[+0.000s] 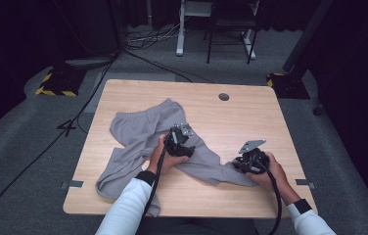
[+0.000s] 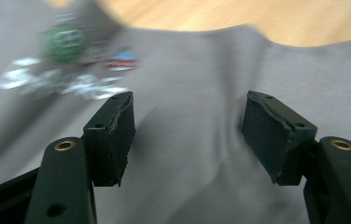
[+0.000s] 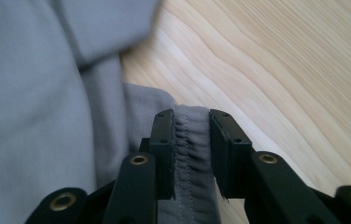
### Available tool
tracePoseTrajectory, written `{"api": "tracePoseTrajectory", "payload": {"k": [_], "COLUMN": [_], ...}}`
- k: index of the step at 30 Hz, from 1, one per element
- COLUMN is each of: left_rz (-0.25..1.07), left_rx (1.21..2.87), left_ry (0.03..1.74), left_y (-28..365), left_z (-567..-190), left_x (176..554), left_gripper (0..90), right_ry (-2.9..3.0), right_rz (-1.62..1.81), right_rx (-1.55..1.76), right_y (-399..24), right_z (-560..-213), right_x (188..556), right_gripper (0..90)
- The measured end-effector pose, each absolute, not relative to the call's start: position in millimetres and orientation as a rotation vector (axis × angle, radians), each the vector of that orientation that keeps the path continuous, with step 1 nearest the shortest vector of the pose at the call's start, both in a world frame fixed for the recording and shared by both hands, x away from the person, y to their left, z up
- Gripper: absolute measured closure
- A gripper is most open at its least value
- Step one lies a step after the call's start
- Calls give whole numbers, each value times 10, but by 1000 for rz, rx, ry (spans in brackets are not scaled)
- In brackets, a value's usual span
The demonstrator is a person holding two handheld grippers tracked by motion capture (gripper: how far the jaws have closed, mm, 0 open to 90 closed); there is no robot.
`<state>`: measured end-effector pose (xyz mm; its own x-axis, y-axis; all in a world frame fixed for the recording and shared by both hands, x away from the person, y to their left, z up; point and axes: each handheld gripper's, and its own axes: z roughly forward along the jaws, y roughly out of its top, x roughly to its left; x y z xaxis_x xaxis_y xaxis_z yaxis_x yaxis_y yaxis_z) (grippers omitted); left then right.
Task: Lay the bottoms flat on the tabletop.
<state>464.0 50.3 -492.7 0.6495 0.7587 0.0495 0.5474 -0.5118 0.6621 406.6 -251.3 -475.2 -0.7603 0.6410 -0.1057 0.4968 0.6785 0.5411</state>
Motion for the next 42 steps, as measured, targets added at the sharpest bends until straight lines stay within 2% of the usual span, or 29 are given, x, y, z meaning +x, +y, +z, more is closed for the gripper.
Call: {"api": "tracePoseTrajectory", "payload": {"k": [3,6,12,19,24,26,29,32,35,42], "left_rz": [458,545,542,509,476,484,525,551,610,598], "left_rx": [2213,2202,2164,2192,2206,2225,2232,2197,2171,2095], "left_ry": [1117,1189,1254,1137,959,896,856,877,938,1116], "left_y": [651,785,914,829,725,721,850,1119,1439,2135], "left_z": [-4923,-4912,-4920,-4883,-4731,-4644,-4530,-4448,-4422,-4616], "left_x": [4720,4761,4797,4703,4470,4328,4142,3997,3875,3659], "left_gripper": [347,355,328,302,296,293,279,276,276,280], "right_ry": [2547,2466,2420,2444,2383,2391,2444,2502,2549,2699], "right_rz": [645,596,547,465,690,735,786,786,746,748], "right_rx": [984,1120,1216,1241,1125,1081,1025,1043,1008,901], "right_y": [-2677,-2910,-3129,-3275,-3281,-3248,-3158,-3127,-3137,-3032], "right_z": [-4740,-4734,-4719,-4671,-4558,-4565,-4657,-4751,-4774,-4741], "right_x": [4052,4032,4006,3865,3841,3842,3905,3959,3891,3660], "right_gripper": [699,676,631,547,474,471,477,524,581,667]}}
